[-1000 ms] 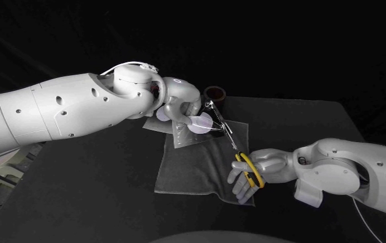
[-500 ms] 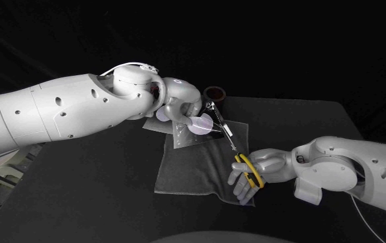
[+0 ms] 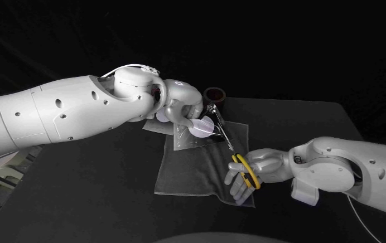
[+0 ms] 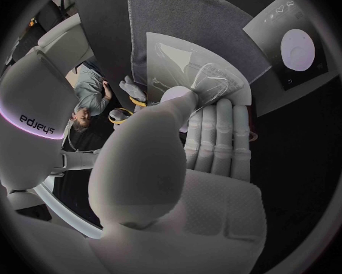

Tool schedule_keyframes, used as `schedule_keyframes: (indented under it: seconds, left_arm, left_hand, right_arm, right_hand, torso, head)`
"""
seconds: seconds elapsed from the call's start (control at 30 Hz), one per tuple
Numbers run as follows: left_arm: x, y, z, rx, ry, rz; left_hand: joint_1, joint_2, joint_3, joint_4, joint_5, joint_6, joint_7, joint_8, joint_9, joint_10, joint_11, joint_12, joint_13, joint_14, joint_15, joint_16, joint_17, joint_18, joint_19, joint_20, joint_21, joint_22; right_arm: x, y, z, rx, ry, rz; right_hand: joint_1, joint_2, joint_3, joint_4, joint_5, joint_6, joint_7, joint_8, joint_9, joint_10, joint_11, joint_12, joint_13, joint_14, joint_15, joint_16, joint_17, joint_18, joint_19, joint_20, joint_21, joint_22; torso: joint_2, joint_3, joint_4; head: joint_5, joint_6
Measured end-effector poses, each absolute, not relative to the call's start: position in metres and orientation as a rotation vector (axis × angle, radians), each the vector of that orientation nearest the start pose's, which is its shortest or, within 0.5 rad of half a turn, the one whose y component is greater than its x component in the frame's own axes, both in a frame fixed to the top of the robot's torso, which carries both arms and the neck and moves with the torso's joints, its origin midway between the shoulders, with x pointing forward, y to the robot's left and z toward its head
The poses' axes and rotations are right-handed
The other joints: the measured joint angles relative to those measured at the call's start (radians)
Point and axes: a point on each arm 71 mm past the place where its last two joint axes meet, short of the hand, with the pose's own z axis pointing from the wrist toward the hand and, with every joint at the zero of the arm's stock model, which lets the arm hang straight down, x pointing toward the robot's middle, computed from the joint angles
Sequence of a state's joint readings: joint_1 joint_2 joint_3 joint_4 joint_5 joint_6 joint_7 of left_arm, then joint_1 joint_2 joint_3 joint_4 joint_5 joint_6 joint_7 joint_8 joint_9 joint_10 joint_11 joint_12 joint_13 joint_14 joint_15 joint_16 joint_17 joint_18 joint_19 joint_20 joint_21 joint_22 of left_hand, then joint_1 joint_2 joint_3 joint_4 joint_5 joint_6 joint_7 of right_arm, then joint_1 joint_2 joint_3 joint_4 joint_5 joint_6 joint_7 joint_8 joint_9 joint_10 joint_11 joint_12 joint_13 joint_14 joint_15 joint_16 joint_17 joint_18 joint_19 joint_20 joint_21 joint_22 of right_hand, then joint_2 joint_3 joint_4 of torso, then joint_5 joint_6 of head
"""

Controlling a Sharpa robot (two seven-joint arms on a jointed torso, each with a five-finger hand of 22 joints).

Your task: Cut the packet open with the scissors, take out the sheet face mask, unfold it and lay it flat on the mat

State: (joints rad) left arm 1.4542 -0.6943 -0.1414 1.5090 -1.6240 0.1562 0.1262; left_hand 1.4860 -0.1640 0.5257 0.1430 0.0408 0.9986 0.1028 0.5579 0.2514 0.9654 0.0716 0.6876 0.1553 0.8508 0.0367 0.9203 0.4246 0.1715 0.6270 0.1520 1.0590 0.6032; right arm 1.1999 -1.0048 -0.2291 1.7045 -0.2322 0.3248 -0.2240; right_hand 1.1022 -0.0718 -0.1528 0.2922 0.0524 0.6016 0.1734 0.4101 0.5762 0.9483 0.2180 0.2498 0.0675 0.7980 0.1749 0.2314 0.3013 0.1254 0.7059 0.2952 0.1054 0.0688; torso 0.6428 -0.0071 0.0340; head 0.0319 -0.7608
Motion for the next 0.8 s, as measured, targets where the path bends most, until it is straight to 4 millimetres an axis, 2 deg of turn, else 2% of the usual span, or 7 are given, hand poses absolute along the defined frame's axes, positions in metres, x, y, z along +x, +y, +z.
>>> schedule_keyframes:
  seconds: [0.27, 0.33, 0.57, 0.8]
  left_arm:
    - [0.4871, 0.1173, -0.1248, 0.867, 1.808, -0.684]
    - [0.4868, 0.1174, -0.1248, 0.867, 1.808, -0.684]
    - [0.4864, 0.1174, -0.1246, 0.867, 1.808, -0.685]
    - [0.4864, 0.1175, -0.1245, 0.867, 1.808, -0.685]
  left_hand:
    - [0.0, 0.0, 0.0, 0.0, 0.0, 0.0, 0.0, 0.003, 0.0, 0.0, 0.0, 0.0, 0.001, 0.001, 0.001, 0.0, 0.0, 0.0, 0.0, 0.0, 0.0, 0.0]
    - [0.0, 0.0, 0.0, 0.0, 0.0, 0.0, 0.0, 0.003, 0.0, 0.0, 0.0, 0.0, 0.001, 0.001, 0.001, 0.0, 0.0, -0.001, 0.0, 0.0, 0.0, 0.0]
    - [0.001, 0.001, 0.0, 0.0, 0.0, 0.0, 0.0, 0.003, 0.0, 0.0, 0.0, 0.0, 0.002, -0.002, -0.002, 0.0, 0.0, -0.001, 0.0, 0.0, 0.0, 0.0]
    - [0.001, 0.001, 0.0, 0.0, 0.003, 0.0, 0.0, 0.003, 0.0, 0.0, 0.0, 0.0, 0.002, -0.002, -0.002, 0.0, 0.0, -0.001, 0.0, 0.0, 0.0, 0.0]
  right_arm:
    - [0.378, -0.2079, -0.2617, 0.833, 2.656, 1.372]
    - [0.379, -0.208, -0.2614, 0.832, 2.651, 1.373]
    - [0.3825, -0.2098, -0.261, 0.835, 2.634, 1.37]
    - [0.3843, -0.2104, -0.261, 0.836, 2.625, 1.371]
  right_hand:
    - [0.001, 0.001, 0.0, 0.0, 0.0, 0.0, 0.0, 0.0, 0.0, -0.002, -0.002, 0.0, 0.0, 0.0, 0.0, 0.0, -0.001, 0.0, -0.005, -0.002, -0.004, 0.0]
    - [0.001, 0.011, 0.0, 0.0, 0.0, 0.0, 0.0, 0.0, 0.0, -0.003, -0.003, 0.0, 0.0, -0.004, 0.0, 0.0, -0.001, 0.0, -0.005, -0.001, -0.004, 0.0]
    - [0.006, 0.017, 0.0, 0.0, 0.0, 0.0, 0.0, 0.004, 0.0, -0.004, -0.003, 0.0, 0.0, -0.007, 0.0, 0.0, -0.003, 0.0, -0.006, 0.0, -0.004, 0.0]
    - [0.006, 0.017, 0.0, 0.0, 0.0, 0.0, 0.0, 0.004, -0.001, -0.002, -0.001, 0.004, 0.0, -0.007, 0.0, 0.005, -0.003, 0.0, -0.006, 0.0, -0.004, 0.0]
  torso:
    - [0.0, -0.0001, -0.0001]
    - [0.0, -0.0001, 0.0]
    - [0.0, -0.0006, 0.0004]
    - [0.0, -0.0006, 0.0001]
  head:
    - [-0.003, 0.002]
    - [-0.005, 0.003]
    - [-0.008, 0.005]
    - [-0.008, 0.008]
